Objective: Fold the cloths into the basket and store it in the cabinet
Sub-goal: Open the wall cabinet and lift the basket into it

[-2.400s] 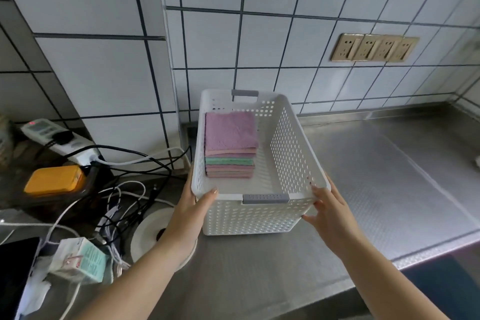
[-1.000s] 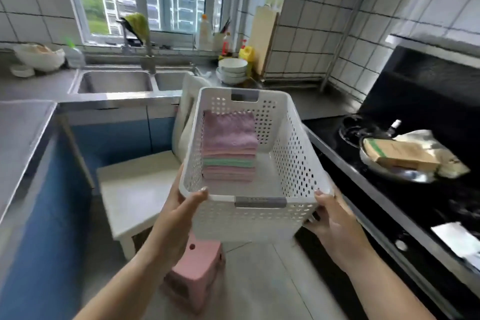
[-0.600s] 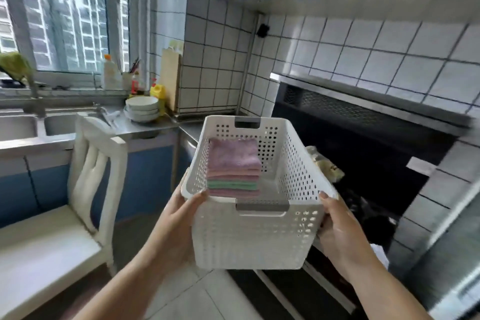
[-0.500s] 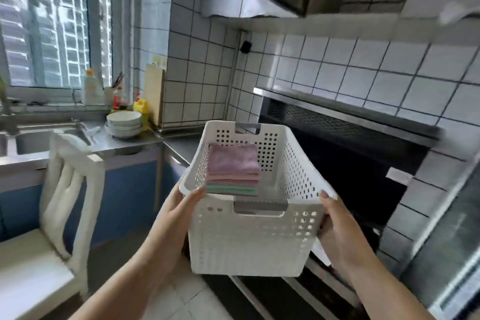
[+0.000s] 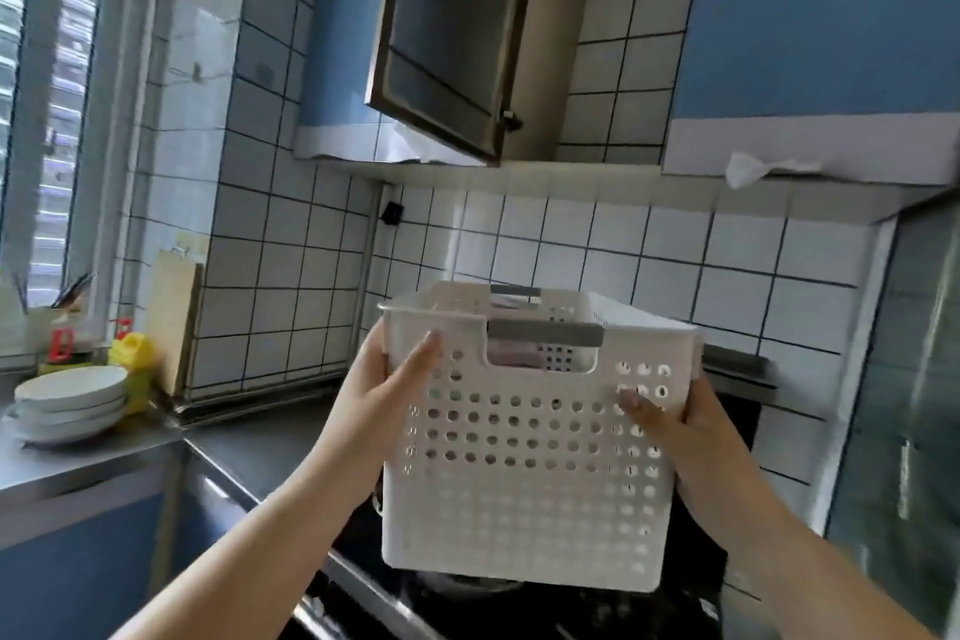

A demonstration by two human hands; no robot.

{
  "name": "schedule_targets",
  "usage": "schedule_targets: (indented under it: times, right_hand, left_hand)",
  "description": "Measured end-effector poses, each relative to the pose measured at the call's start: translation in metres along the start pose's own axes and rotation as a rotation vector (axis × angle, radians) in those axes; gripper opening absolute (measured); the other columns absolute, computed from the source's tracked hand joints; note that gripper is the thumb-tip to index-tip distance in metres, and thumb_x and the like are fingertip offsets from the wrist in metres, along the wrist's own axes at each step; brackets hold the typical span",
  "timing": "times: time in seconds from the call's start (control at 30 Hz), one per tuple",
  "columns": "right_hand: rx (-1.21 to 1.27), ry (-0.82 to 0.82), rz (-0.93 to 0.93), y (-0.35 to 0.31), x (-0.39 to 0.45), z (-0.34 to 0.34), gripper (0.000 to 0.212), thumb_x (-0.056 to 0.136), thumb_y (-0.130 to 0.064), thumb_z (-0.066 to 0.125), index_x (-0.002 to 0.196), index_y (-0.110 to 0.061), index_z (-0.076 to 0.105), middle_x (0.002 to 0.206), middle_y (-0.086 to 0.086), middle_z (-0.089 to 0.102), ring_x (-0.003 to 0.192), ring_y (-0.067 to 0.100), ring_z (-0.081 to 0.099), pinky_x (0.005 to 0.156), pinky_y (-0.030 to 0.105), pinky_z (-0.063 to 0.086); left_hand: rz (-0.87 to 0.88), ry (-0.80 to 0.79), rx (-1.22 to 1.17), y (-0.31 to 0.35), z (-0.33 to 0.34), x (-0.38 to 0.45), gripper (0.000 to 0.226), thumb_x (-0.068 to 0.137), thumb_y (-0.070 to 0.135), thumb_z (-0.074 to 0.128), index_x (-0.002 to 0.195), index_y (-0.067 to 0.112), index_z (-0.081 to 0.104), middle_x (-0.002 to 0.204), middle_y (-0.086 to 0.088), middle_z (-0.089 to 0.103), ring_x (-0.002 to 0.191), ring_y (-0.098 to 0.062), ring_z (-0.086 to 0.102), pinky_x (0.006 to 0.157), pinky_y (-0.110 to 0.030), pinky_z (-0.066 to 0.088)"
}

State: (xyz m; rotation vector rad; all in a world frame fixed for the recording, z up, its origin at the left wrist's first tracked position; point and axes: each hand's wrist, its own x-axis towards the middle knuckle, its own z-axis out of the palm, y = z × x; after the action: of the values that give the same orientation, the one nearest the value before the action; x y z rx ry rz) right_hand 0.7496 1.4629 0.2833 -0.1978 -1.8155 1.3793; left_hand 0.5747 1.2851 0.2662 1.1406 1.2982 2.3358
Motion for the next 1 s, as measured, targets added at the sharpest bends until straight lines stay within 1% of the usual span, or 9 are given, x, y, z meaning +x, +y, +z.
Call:
schedule_targets:
  times: [0.13, 0.27, 0.37, 0.43, 0.53, 0.63, 0.73, 0.87, 1.0]
  right_hand:
    - [-0.022, 0.058, -0.089, -0.018, 0.051, 0.006, 0.067, 0.061, -0.03, 0.073, 0.124, -0.031, 0.048, 0.104, -0.004, 0.071, 0.086, 0.011, 0.07, 0.06, 0.023, 0.056]
    - [-0.102, 0.132, -0.192, -0.038, 0.099, 0.014, 0.065, 0.073, -0.016, 0.076, 0.128, -0.029, 0.043, 0.093, -0.014, 0.07, 0.075, -0.003, 0.068, 0.053, 0.011, 0.05]
    - [-0.162, 0.19, -0.262, -0.058, 0.128, 0.017, 0.054, 0.08, -0.012, 0.07, 0.123, -0.031, 0.042, 0.093, -0.013, 0.065, 0.067, -0.01, 0.065, 0.048, 0.007, 0.047]
    - [-0.194, 0.207, -0.315, -0.077, 0.148, 0.019, 0.048, 0.079, -0.017, 0.068, 0.116, -0.037, 0.045, 0.095, -0.012, 0.066, 0.068, -0.007, 0.066, 0.049, 0.01, 0.049]
    - [-0.177, 0.154, -0.36, -0.114, 0.177, 0.025, 0.049, 0.067, -0.024, 0.07, 0.108, -0.041, 0.05, 0.091, -0.013, 0.072, 0.076, 0.007, 0.071, 0.05, 0.023, 0.054]
    - [-0.205, 0.118, -0.46, -0.155, 0.207, 0.029, 0.047, 0.07, -0.023, 0.069, 0.109, -0.041, 0.05, 0.09, -0.016, 0.072, 0.078, 0.006, 0.071, 0.052, 0.021, 0.055]
    - [-0.263, 0.093, -0.532, -0.185, 0.233, 0.033, 0.047, 0.07, -0.027, 0.068, 0.109, -0.043, 0.047, 0.091, -0.022, 0.071, 0.083, 0.003, 0.07, 0.057, 0.019, 0.055]
    - [-0.302, 0.099, -0.605, -0.213, 0.267, 0.029, 0.047, 0.07, -0.032, 0.069, 0.111, -0.042, 0.047, 0.099, -0.018, 0.07, 0.09, 0.007, 0.07, 0.069, 0.027, 0.056]
    - [-0.322, 0.073, -0.656, -0.225, 0.304, 0.022, 0.041, 0.075, -0.029, 0.068, 0.107, -0.045, 0.048, 0.094, -0.019, 0.072, 0.086, 0.007, 0.07, 0.059, 0.022, 0.056]
  left_hand:
    - [0.056, -0.099, 0.031, 0.008, -0.003, 0.061, 0.06, 0.068, 0.026, 0.078, 0.122, 0.029, 0.05, 0.101, -0.007, 0.072, 0.086, -0.029, 0.071, 0.065, -0.044, 0.058]
    - [0.148, -0.208, 0.025, 0.024, -0.005, 0.123, 0.073, 0.07, 0.012, 0.077, 0.128, 0.039, 0.042, 0.101, -0.004, 0.071, 0.085, -0.027, 0.072, 0.064, -0.043, 0.059]
    - [0.225, -0.297, 0.006, 0.042, -0.003, 0.161, 0.095, 0.067, 0.009, 0.076, 0.135, 0.053, 0.027, 0.111, -0.004, 0.068, 0.089, -0.026, 0.071, 0.065, -0.044, 0.059]
    - [0.295, -0.347, -0.001, 0.058, 0.0, 0.186, 0.095, 0.068, 0.008, 0.076, 0.134, 0.055, 0.026, 0.111, -0.004, 0.067, 0.09, -0.025, 0.071, 0.065, -0.043, 0.059]
    - [0.387, -0.368, -0.004, 0.085, 0.006, 0.224, 0.08, 0.072, 0.008, 0.075, 0.127, 0.051, 0.035, 0.105, -0.005, 0.07, 0.088, -0.025, 0.071, 0.063, -0.042, 0.059]
    - [0.466, -0.373, 0.006, 0.114, 0.014, 0.263, 0.08, 0.076, 0.01, 0.073, 0.134, 0.045, 0.03, 0.105, -0.003, 0.07, 0.088, -0.024, 0.071, 0.063, -0.042, 0.059]
    - [0.526, -0.385, 0.026, 0.141, 0.02, 0.294, 0.073, 0.077, 0.013, 0.073, 0.131, 0.043, 0.034, 0.103, -0.001, 0.071, 0.087, -0.022, 0.072, 0.063, -0.041, 0.059]
    - [0.6, -0.4, 0.058, 0.172, 0.031, 0.332, 0.064, 0.078, 0.017, 0.074, 0.126, 0.039, 0.039, 0.104, -0.001, 0.071, 0.086, -0.021, 0.072, 0.062, -0.04, 0.059]
    - [0.66, -0.407, 0.075, 0.18, 0.041, 0.37, 0.064, 0.077, 0.018, 0.075, 0.126, 0.038, 0.039, 0.104, -0.001, 0.071, 0.088, -0.022, 0.072, 0.066, -0.041, 0.059]
